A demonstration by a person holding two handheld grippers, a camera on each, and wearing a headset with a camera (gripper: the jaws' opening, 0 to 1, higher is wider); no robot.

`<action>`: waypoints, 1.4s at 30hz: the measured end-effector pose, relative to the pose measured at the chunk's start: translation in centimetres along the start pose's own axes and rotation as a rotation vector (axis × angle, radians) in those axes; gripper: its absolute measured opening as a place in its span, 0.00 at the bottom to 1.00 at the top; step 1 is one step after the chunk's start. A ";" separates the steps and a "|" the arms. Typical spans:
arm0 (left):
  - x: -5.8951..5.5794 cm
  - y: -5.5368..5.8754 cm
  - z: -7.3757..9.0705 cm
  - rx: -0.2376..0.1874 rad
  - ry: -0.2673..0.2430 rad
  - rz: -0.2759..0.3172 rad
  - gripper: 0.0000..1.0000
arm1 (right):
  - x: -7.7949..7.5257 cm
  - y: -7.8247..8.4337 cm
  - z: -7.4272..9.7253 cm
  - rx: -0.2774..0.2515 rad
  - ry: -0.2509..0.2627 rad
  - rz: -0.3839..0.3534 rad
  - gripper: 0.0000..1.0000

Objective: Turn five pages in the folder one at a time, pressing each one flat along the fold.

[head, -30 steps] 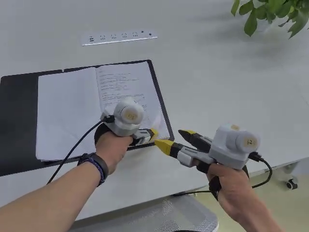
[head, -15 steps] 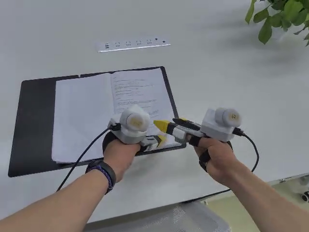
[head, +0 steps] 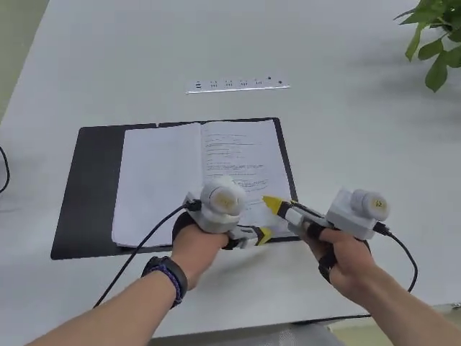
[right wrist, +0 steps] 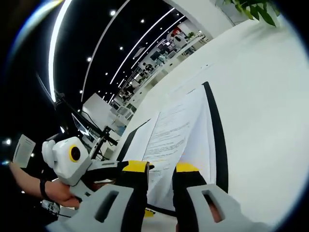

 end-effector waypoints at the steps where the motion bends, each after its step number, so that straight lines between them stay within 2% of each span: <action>1: 0.1 0.1 0.3 -0.002 -0.001 0.001 0.60 | 0.0 0.0 0.0 0.001 -0.001 -0.003 0.10; 3: 0.2 0.3 1.3 -0.008 -0.012 0.016 0.61 | 0.2 0.0 0.1 0.005 -0.007 -0.014 0.01; 4: 0.3 0.5 2.0 -0.013 -0.024 0.019 0.61 | 0.3 0.0 0.1 0.006 -0.008 -0.017 0.00; 7: 0.5 1.3 3.5 -0.019 -0.048 0.030 0.61 | 0.8 -0.1 0.1 0.003 -0.014 -0.028 0.00; 13: 1.7 3.1 6.4 -0.027 -0.115 0.075 0.62 | 1.6 -0.2 -0.2 0.004 -0.018 -0.016 0.00; 19: 2.6 4.2 8.8 -0.044 -0.169 0.107 0.63 | 2.9 -0.2 -0.7 0.001 -0.034 -0.004 0.00; 30: 4.7 5.3 12.7 -0.067 -0.249 0.128 0.64 | 5.3 -0.2 -1.6 0.006 -0.074 0.028 0.00; 42: 5.9 7.0 16.5 -0.082 -0.315 0.159 0.66 | 8.3 0.6 -2.7 0.025 -0.126 0.079 0.00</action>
Point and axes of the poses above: the centre of the closed fingertips' face, and the gripper's own axes: z roughly backward along the fingers, x roughly to its left, y roughly out of its underside, the point moved 5 cm from there along z, roughly backward along the fingers, and after that the axes turned 12 degrees about -z, right-handed, at the moved point
